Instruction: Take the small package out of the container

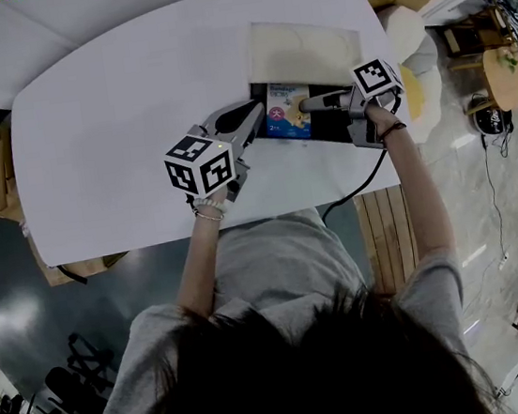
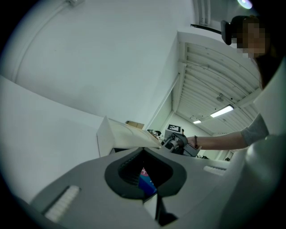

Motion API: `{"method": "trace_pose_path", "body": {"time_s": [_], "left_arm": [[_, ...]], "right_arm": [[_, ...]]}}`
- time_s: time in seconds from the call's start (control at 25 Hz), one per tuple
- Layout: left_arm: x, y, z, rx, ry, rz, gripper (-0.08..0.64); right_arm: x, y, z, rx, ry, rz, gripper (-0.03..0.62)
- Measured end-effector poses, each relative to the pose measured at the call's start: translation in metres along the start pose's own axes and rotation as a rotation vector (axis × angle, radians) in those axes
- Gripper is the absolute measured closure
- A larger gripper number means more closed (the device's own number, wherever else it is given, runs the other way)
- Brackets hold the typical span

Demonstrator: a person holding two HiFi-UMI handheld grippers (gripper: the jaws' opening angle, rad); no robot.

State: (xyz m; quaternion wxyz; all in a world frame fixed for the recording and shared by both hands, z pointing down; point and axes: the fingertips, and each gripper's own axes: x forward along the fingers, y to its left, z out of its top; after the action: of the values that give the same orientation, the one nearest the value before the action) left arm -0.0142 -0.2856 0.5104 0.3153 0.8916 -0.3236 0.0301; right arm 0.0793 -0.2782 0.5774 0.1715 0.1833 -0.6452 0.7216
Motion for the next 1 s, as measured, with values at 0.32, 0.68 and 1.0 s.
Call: {"method": "trace_pose_path", "body": {"time_s": [0.32,0.68,1.0], "left_arm": [[-0.003,0.0,0.0,0.011,0.006,-0.005,0.568],[-0.004,-0.005,-0.001,0.021,0.007,-0.01,0.568],[-0.008,-0.008,0.002,0.028,0.001,-0.01,0.568]], "right_arm": [[-0.002,0.015,-0.002,0.068,0.003,0.088,0.482],[-0.004,0.013,-0.002,0.105,-0.011,0.102,0.488],[-0.004,0.016,-0.011,0.119,0.007,0.126,0.489]]}}
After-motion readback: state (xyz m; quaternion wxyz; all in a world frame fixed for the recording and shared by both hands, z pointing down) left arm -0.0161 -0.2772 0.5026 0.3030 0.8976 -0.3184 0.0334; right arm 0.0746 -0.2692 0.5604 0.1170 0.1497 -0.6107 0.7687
